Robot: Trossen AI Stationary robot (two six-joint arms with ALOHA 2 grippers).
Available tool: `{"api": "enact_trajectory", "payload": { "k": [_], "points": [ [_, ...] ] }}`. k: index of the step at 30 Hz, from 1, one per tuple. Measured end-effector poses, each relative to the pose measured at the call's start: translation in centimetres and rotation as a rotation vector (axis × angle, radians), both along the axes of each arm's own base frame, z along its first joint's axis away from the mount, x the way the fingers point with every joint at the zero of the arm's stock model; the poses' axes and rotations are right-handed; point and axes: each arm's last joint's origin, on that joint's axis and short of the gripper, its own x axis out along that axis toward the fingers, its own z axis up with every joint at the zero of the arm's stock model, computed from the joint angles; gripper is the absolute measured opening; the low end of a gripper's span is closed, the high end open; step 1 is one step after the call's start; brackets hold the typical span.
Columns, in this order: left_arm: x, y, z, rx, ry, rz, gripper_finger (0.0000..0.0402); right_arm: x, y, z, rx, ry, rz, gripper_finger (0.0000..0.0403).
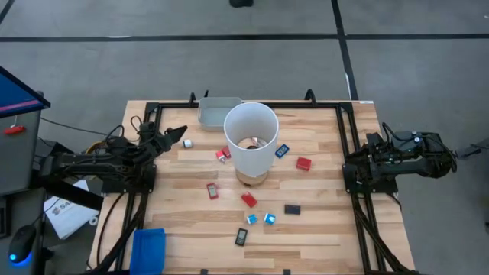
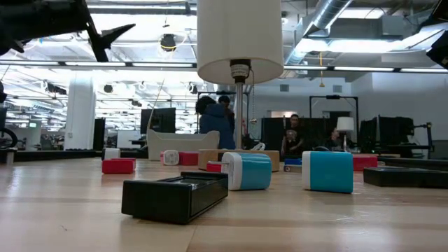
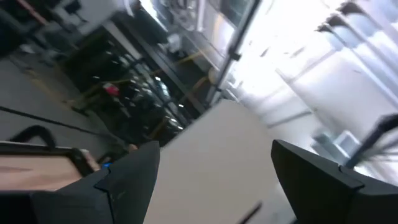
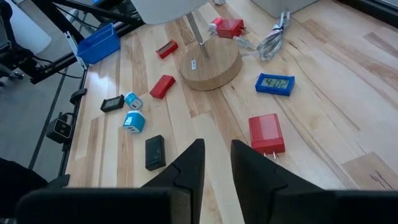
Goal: Pick & Place Office items
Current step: Put the right red charger adapter into the gray bin
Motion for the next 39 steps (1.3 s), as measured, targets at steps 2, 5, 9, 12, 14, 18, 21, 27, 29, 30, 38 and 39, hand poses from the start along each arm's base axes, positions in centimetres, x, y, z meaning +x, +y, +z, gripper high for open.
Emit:
{"api": "enact_trajectory", "payload": {
  "k": [2,5,9,12,14,18,21,27,29,30,38,39],
  "points": [
    [0.3,0.1,-0.2,-0.008,0.023,0.013,0.0305,0.0,0.0,0.0,0.0,0.0,0.0,0.0072],
    [0.7,0.2,-0.6,-0.028,0.055,0.048,0.0305,0.0,0.0,0.0,0.0,0.0,0.0,0.0072],
    [1.2,0.3,-0.8,-0.037,0.059,0.058,0.0305,0.0,0.0,0.0,0.0,-0.001,0.0,0.0072],
    [1.4,0.4,-0.6,-0.036,0.034,0.06,0.0305,0.1,0.0,0.1,-0.002,-0.011,-0.004,0.0072],
    [1.5,0.4,-0.5,-0.039,0.014,0.071,0.0305,0.0,0.0,0.1,-0.006,-0.007,0.0,0.0072],
    [1.8,0.5,-0.6,-0.052,0.004,0.101,0.0305,-0.1,0.0,-0.2,-0.108,0.023,0.063,0.0072],
    [1.9,0.6,-0.6,-0.059,0.001,0.114,0.0305,-0.1,0.0,-0.1,-0.112,0.02,0.066,0.0072],
    [1.9,0.6,-0.6,-0.059,0.0,0.116,0.0305,0.3,-0.1,0.5,-0.107,-0.054,0.031,0.0072],
    [1.9,0.6,-0.5,-0.058,-0.011,0.115,0.0305,0.7,0.0,1.6,0.04,-0.189,-0.047,0.0072],
    [1.9,0.6,-0.5,-0.058,-0.016,0.114,0.0305,0.9,0.0,2.1,0.09,-0.245,-0.065,0.0072],
    [2.0,0.4,-0.4,-0.021,-0.014,0.032,0.0305,1.1,-0.6,6.9,0.044,-0.733,-0.235,0.0072],
    [2.0,0.3,-0.4,-0.017,-0.016,0.022,0.0305,0.9,-0.7,7.5,0.038,-0.801,-0.26,0.0072]
  ]
}}
